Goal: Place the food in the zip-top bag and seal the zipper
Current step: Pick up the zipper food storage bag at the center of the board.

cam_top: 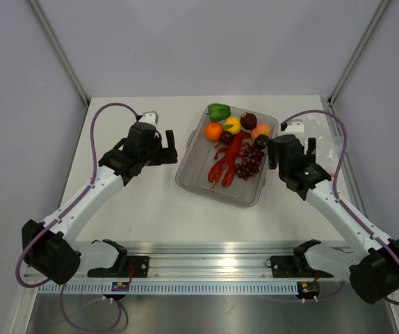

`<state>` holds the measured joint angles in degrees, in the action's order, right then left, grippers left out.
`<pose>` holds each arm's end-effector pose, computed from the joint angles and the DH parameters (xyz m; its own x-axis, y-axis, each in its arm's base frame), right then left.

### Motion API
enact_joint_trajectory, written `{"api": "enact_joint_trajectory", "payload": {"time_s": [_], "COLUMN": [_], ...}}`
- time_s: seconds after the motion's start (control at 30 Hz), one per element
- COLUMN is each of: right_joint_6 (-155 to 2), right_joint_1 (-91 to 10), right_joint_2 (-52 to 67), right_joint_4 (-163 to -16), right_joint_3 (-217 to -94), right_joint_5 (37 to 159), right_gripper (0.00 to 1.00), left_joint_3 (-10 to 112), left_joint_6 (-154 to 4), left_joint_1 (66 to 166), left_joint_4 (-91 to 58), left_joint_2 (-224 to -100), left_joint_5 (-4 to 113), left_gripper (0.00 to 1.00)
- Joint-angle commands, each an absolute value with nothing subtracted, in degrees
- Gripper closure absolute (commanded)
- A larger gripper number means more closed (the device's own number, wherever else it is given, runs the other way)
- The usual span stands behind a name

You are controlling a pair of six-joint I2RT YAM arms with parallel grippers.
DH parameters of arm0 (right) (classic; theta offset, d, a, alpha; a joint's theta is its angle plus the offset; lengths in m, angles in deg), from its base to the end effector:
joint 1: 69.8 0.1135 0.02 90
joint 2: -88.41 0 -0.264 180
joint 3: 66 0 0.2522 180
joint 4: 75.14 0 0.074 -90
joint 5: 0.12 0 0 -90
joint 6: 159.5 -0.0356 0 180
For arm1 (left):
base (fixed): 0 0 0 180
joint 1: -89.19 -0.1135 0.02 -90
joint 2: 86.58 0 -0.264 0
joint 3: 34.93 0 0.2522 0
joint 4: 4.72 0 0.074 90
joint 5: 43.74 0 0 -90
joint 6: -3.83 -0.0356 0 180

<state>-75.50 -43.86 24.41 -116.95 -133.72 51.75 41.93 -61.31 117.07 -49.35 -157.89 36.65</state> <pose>0.2220 0.0836 0.3042 -0.5420 -0.1722 -0.8225 0.1504 0.9431 -0.2965 0.2424 -0.1215 0.3192 -0.6513 -0.1244 -0.7486 0.0801 0.9697 -0.2309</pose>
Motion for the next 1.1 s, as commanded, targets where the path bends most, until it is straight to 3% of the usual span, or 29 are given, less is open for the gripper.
{"api": "enact_joint_trajectory", "payload": {"time_s": [0.0,0.2,0.43,0.73,1.0,1.07], "right_joint_6": [-63.9,-61.1,-55.5,-51.3,-48.0,-48.1], "right_joint_1": [-51.4,-63.5,-66.1,-67.7,-68.2,-68.7], "right_joint_2": [27.1,20.5,4.8,3.6,-0.1,-0.3], "right_joint_4": [-103.8,-103.6,-106.1,-108.3,-106.8,-105.4], "right_joint_3": [-128.3,-131.8,-138.4,-136.9,-135.5,-135.0], "right_joint_5": [56.6,64.6,66.6,73.0,68.1,67.7], "right_gripper": [0.02,0.02,0.1,0.14,0.19,0.25], "left_joint_3": [45.8,46.8,46.8,46.2,45.6,45.8], "left_joint_6": [-61.7,-62.0,-62.2,-62.6,-62.0,-62.0], "left_joint_1": [117.2,117.2,117.2,117.3,117.2,117.2], "left_joint_4": [-49.6,-49.8,-50.0,-50.4,-49.9,-49.9], "left_joint_2": [-156.9,-157.7,-157.9,-158.2,-159.6,-160.1], "left_joint_5": [40.5,40.5,40.9,40.9,42.3,42.4], "left_gripper": [0.01,0.01,0.01,0.01,0.01,0.01]}}
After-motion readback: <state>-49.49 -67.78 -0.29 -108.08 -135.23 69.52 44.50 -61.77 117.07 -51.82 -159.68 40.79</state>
